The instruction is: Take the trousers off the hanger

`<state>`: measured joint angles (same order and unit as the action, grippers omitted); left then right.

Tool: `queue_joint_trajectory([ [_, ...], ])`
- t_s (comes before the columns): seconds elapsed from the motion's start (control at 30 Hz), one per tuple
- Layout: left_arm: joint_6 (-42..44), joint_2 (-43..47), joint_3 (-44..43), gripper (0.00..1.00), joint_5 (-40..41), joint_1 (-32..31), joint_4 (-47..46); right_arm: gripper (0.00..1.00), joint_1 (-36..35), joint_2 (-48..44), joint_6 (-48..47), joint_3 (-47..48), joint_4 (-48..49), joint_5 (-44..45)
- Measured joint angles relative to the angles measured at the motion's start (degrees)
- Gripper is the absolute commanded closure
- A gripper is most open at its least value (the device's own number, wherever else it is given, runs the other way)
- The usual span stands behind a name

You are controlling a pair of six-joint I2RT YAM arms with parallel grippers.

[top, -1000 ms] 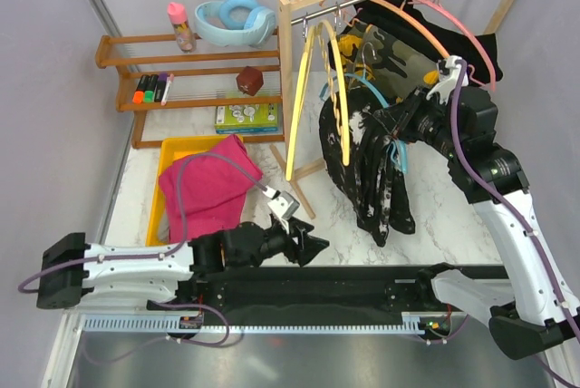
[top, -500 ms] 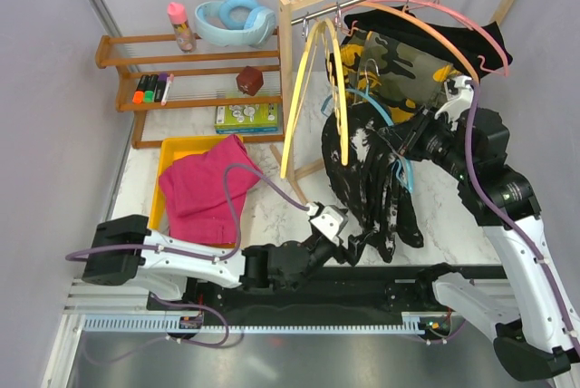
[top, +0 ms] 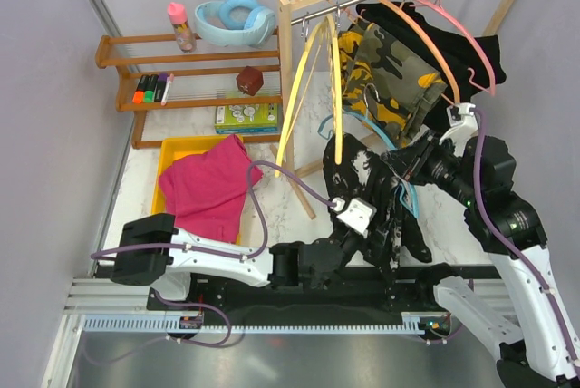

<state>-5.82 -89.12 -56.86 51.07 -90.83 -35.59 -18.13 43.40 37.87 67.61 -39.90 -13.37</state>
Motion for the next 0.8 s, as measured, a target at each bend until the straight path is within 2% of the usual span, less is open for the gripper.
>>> queue_joint_trajectory([
  [0.3,2.1,-5.1,-7.2,0.19,6.0,-0.7,3.2,1.00,0.0,-3.7,0.6,-1.7,-1.8,-1.2],
  [0.4,2.7,-6.2,-8.6,0.22,7.4,-0.7,3.9,1.00,0.0,-4.8,0.8,-1.9,-2.2,-1.5],
  [0.57,3.6,-7.7,-10.6,0.29,9.7,-0.9,5.1,1.00,0.0,-5.9,1.0,-1.9,-3.0,-1.8],
  [0.63,3.8,-7.9,-11.0,0.38,10.1,-0.9,5.6,1.00,0.0,-6.3,1.2,-1.9,-3.3,-1.9],
  [0.73,4.0,-7.9,-11.3,0.42,10.4,-1.0,6.3,1.00,0.0,-6.9,1.5,-1.9,-3.7,-1.9],
  [0.8,4.2,-8.0,-11.5,0.48,10.4,-1.2,6.6,1.00,0.0,-7.3,1.6,-1.9,-4.0,-1.9],
])
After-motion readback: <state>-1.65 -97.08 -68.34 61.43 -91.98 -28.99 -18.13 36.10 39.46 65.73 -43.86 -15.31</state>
